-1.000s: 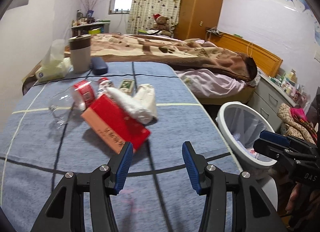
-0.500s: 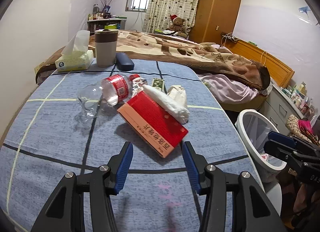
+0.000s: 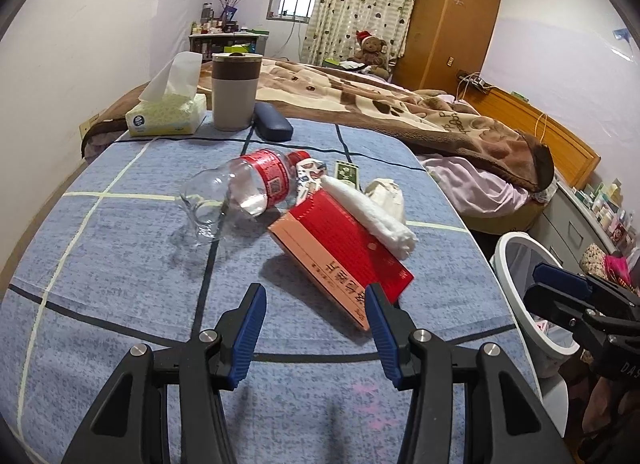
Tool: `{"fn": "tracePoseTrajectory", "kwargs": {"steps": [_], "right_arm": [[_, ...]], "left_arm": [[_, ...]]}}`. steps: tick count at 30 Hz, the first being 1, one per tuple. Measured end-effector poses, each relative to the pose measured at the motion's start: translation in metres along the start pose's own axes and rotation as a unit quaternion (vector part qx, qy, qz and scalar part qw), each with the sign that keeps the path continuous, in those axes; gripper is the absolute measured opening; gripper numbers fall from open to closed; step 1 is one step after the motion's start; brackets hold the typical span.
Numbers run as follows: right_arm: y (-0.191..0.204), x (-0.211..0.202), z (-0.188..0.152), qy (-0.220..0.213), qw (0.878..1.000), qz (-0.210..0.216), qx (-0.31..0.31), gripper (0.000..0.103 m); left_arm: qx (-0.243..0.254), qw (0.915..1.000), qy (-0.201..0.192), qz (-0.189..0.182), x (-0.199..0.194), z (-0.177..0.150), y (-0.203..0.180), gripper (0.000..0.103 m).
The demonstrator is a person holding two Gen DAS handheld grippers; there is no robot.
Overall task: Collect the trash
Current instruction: 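Grasp the white rolled tissue with the right tool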
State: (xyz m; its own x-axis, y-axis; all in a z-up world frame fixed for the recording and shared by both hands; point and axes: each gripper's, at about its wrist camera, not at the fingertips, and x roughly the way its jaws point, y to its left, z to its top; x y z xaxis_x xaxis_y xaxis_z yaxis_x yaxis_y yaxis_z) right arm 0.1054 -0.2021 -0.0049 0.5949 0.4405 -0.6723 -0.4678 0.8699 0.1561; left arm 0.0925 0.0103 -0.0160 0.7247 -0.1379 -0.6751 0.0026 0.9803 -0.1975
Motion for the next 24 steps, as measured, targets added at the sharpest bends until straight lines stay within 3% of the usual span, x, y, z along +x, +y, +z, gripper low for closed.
{"fn": "tracePoseTrajectory", "kwargs": {"steps": [17,24], "right_arm": [[0.011,0.056,0.022,0.029,0.999,0.018,-0.004,0.051],[0.015,0.080,0.029,0.043,0.999,0.026,-0.005,0.044]], "left_arm": [[-0.028,0.9995,0.011,0.006,0.021,0.004,0.033,0.051],[-0.038,0.9991,0.018,-0.004,0.032,0.006,0.044,0.051]]}}
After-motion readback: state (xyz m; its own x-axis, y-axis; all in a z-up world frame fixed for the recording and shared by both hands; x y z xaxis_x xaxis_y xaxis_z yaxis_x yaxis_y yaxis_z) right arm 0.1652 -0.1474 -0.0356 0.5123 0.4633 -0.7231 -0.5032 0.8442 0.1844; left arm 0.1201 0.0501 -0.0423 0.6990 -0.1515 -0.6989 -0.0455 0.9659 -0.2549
